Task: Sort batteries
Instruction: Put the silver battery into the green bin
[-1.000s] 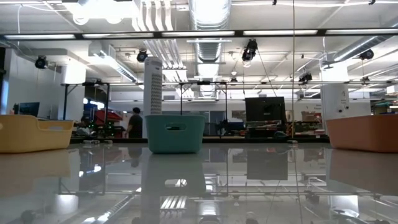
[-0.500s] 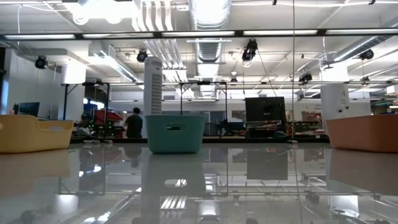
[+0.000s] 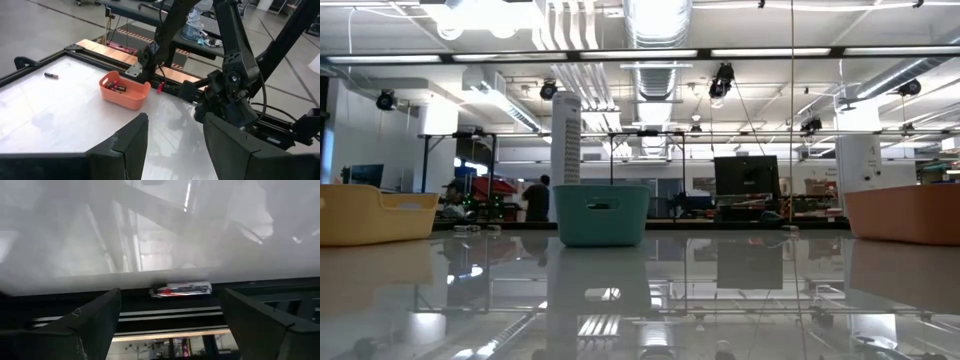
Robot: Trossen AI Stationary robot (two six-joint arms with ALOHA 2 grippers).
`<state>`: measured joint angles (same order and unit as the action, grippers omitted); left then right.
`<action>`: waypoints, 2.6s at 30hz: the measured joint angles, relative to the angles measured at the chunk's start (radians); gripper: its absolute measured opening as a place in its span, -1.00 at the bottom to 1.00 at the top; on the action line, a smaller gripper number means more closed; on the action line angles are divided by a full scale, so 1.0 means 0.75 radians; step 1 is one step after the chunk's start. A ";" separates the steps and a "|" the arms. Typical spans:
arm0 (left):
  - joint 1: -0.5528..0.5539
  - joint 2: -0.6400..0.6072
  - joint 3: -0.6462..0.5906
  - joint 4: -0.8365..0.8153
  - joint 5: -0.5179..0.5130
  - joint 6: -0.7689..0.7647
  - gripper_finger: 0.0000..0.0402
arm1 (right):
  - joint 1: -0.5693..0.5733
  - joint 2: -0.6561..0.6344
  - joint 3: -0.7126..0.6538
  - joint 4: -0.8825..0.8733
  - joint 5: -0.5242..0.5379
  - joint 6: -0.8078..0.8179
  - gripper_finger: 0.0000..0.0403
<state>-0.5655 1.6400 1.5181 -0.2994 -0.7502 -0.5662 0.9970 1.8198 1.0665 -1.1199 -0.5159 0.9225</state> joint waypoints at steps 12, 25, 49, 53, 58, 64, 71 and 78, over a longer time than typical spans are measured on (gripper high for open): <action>0.004 0.022 0.000 -0.001 0.010 -0.016 -0.15 | 0.000 -0.008 -0.143 0.153 -0.065 -0.031 0.61; 0.004 0.022 0.000 -0.001 0.011 -0.030 -0.15 | 0.099 -0.007 -0.156 0.220 -0.043 0.089 0.18; -0.007 -0.015 -0.403 1.035 0.464 0.165 -0.15 | 0.103 -0.216 -0.025 0.180 0.239 0.142 -0.04; -0.005 0.005 -0.519 1.291 0.426 0.137 -0.17 | 0.054 -0.343 0.005 0.164 0.373 0.208 0.00; -0.006 0.003 -0.549 1.287 0.382 0.163 -0.21 | -0.045 -0.481 0.011 0.160 0.529 0.188 0.02; -0.003 0.006 -0.514 0.994 0.172 0.343 -0.22 | -0.201 -0.630 0.047 0.177 0.687 0.142 -0.03; 0.014 0.127 -0.254 0.516 0.173 0.799 -0.22 | -0.440 -0.722 0.161 0.369 0.692 0.062 0.00; 0.032 0.343 0.078 0.291 -0.016 1.309 -0.14 | -0.606 -0.739 0.319 0.496 0.693 0.055 -0.02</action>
<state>-0.5414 1.8975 1.5766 -0.0812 -0.7623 0.4156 0.5428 1.2659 1.3059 -0.7482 0.0037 0.9637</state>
